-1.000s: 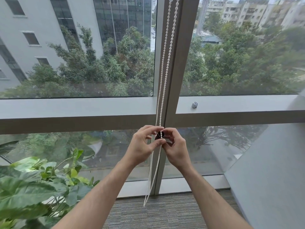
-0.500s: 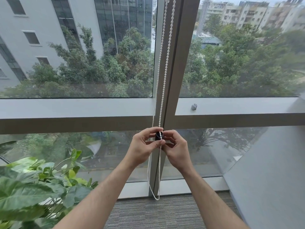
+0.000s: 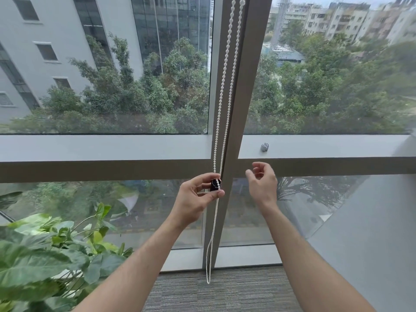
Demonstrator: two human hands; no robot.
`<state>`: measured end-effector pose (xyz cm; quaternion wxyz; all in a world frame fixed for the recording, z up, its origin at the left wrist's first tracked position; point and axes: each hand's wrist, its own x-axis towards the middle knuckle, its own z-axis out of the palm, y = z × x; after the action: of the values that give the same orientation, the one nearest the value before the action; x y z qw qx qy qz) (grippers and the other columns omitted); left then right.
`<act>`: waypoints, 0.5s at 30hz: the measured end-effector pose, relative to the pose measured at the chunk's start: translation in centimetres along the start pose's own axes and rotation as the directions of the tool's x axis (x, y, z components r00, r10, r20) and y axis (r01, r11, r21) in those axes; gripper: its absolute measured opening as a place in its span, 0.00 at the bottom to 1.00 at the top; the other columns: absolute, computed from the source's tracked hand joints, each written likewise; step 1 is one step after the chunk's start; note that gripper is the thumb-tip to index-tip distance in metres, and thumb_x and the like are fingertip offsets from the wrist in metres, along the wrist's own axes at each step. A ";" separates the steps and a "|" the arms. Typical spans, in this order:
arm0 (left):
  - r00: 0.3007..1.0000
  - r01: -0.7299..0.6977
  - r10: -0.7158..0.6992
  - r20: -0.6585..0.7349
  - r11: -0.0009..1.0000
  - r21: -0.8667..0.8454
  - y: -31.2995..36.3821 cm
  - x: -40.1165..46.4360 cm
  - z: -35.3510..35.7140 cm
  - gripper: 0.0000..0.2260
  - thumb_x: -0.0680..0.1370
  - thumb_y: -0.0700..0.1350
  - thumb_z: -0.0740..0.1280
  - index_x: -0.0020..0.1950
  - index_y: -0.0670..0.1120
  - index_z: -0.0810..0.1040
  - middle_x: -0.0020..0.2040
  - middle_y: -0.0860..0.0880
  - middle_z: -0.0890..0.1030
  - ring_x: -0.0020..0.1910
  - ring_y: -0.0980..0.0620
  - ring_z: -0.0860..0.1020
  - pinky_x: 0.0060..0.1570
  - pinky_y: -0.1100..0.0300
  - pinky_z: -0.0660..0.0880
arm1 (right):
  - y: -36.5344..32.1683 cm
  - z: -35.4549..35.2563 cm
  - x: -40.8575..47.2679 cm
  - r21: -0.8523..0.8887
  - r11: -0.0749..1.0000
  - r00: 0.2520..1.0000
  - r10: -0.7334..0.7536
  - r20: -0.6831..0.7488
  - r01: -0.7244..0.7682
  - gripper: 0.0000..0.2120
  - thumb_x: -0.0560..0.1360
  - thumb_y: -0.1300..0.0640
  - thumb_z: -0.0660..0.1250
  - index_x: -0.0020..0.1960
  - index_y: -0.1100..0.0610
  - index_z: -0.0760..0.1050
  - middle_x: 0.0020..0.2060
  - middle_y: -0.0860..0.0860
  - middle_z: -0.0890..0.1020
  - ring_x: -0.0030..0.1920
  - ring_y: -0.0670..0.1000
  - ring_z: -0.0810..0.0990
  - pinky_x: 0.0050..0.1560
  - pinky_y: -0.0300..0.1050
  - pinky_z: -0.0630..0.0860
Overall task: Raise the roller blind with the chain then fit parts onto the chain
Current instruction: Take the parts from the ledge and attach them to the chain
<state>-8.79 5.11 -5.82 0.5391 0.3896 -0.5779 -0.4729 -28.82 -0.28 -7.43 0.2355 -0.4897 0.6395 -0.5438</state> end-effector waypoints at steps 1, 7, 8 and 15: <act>1.000 0.002 -0.002 -0.002 1.000 -0.001 0.1 0.0 0.0 0.18 0.69 0.39 0.79 0.55 0.55 0.84 0.49 0.45 0.86 0.52 0.42 0.83 0.54 0.50 0.81 | 0.0 -0.2 1.1 -0.043 0.999 0.999 0.018 -0.037 -0.020 0.10 0.75 0.57 0.69 0.55 0.56 0.76 0.48 0.54 0.80 0.47 0.53 0.79 0.53 0.48 0.78; 1.000 0.005 -0.005 0.016 1.000 0.010 0.2 -0.1 -0.1 0.18 0.69 0.40 0.79 0.55 0.56 0.84 0.49 0.45 0.86 0.52 0.44 0.83 0.52 0.55 0.81 | -1.2 -1.0 7.1 -0.186 0.980 0.991 0.050 -0.120 -0.072 0.21 0.76 0.53 0.68 0.65 0.63 0.72 0.54 0.60 0.80 0.57 0.59 0.78 0.58 0.48 0.71; 1.000 0.005 -0.005 0.018 1.000 0.014 0.2 -0.1 -0.2 0.18 0.69 0.40 0.79 0.55 0.56 0.84 0.49 0.46 0.86 0.51 0.45 0.84 0.52 0.56 0.81 | -1.3 -1.1 7.9 -0.214 0.973 0.992 0.061 -0.107 -0.082 0.24 0.76 0.53 0.68 0.67 0.64 0.71 0.56 0.62 0.79 0.59 0.60 0.77 0.61 0.49 0.70; 0.999 0.022 -0.022 0.033 1.000 0.015 0.4 -0.3 0.3 0.17 0.67 0.45 0.79 0.54 0.58 0.84 0.48 0.45 0.86 0.51 0.44 0.84 0.53 0.52 0.81 | -1.1 -1.3 10.4 -0.449 0.892 0.998 0.067 0.001 -0.060 0.18 0.76 0.55 0.67 0.60 0.65 0.77 0.56 0.64 0.82 0.61 0.63 0.76 0.61 0.53 0.72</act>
<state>-9.06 5.49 -5.52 0.5214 0.3921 -0.5859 -0.4807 -33.71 -8.75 -3.60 0.1393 -0.5142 0.7613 -0.3697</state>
